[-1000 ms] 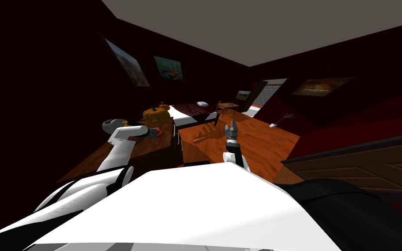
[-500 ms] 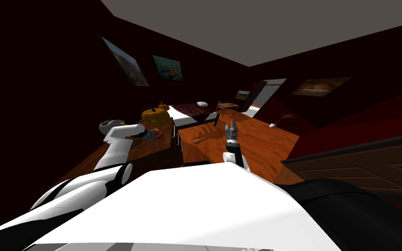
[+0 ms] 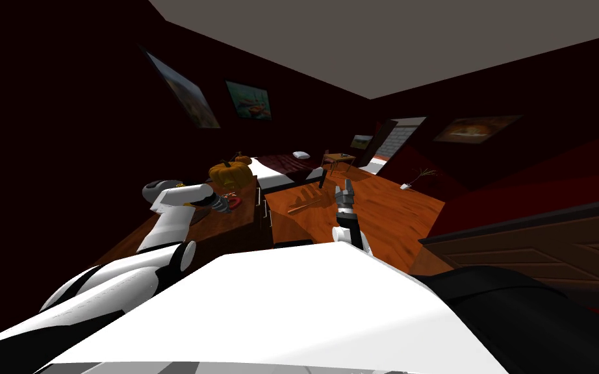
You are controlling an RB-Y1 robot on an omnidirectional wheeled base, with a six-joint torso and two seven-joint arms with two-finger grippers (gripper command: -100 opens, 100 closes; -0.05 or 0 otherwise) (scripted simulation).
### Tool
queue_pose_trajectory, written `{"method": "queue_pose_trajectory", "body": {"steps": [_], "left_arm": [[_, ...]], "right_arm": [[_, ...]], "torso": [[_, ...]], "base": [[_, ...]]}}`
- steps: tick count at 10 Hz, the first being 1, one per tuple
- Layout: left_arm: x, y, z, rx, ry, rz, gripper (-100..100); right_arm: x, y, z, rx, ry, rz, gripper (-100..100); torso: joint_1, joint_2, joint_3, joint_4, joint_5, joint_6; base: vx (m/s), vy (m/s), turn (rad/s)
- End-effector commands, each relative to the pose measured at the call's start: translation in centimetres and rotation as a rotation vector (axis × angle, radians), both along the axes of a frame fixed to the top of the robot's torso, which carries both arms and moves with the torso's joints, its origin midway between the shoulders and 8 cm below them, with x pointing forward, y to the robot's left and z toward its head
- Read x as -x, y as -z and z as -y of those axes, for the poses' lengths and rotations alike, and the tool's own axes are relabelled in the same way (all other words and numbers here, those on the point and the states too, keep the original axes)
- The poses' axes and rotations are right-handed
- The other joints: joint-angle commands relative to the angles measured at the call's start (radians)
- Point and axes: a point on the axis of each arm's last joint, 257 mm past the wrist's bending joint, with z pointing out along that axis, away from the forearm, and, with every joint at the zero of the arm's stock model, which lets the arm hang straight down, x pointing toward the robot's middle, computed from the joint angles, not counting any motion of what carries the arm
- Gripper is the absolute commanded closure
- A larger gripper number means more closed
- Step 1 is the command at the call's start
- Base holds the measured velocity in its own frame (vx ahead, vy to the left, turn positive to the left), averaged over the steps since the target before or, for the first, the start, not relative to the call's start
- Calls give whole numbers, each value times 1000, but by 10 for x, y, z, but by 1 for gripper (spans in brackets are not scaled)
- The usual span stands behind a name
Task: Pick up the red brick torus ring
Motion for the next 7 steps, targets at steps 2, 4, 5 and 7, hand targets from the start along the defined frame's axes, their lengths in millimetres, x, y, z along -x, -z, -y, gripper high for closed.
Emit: {"method": "queue_pose_trajectory", "body": {"steps": [2, 4, 5, 7], "left_arm": [[-1, 11, 1, -1, -1, 1, -100], [-1, 22, 1, -1, -2, 1, -100], [-1, 19, 0, 0, -2, -1, -100], [-2, 19, 0, 0, -2, 0, 100]], "right_arm": [[0, 0, 0, 0, 0, 0, 0], [0, 0, 0, 0, 0, 0, 0], [0, 0, 0, 0, 0, 0, 0], [0, 0, 0, 0, 0, 0, 0]], "torso": [[0, 1, 1, 0, 0, 0], [0, 0, 0, 0, 0, 0], [1, 0, 0, 0, 0, 0], [0, 1, 1, 0, 0, 0]], "base": [[8, 5, -4], [24, 17, -10], [10, 9, -2], [0, 0, 0]]}}
